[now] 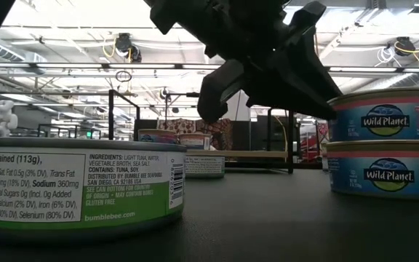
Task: Stack canned seafood by type on shelf
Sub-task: Put the blue tuna can on the shelf
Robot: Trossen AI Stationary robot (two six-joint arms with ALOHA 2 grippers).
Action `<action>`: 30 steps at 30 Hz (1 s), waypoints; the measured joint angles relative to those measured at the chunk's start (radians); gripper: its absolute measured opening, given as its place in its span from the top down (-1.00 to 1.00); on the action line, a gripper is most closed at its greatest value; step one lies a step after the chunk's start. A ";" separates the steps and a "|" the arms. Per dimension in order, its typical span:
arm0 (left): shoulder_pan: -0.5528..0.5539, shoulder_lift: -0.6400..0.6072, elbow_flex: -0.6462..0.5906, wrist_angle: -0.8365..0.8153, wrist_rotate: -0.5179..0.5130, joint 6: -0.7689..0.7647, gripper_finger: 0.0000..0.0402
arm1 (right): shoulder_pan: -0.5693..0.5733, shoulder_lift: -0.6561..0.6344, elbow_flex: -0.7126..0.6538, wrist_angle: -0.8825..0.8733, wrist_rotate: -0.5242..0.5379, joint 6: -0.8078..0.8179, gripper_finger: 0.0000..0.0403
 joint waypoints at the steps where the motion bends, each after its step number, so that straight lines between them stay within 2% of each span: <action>1: 0.000 0.000 0.000 -0.003 0.000 0.000 0.52 | 0.000 0.000 0.000 0.000 0.000 0.000 0.16; 10: -0.004 0.000 0.001 0.002 -0.011 0.015 0.97 | 0.000 0.000 0.000 0.000 0.000 -0.001 0.16; 24: -0.038 -0.027 0.017 -0.027 -0.145 0.016 0.99 | 0.000 0.000 0.000 0.000 -0.001 0.000 0.16; 27: -0.047 -0.027 0.059 -0.110 -0.194 0.014 1.00 | 0.000 0.000 0.000 0.000 -0.001 0.000 0.16; 30: -0.050 -0.028 0.082 -0.141 -0.197 -0.032 1.00 | 0.000 0.000 0.000 0.001 -0.003 0.001 0.16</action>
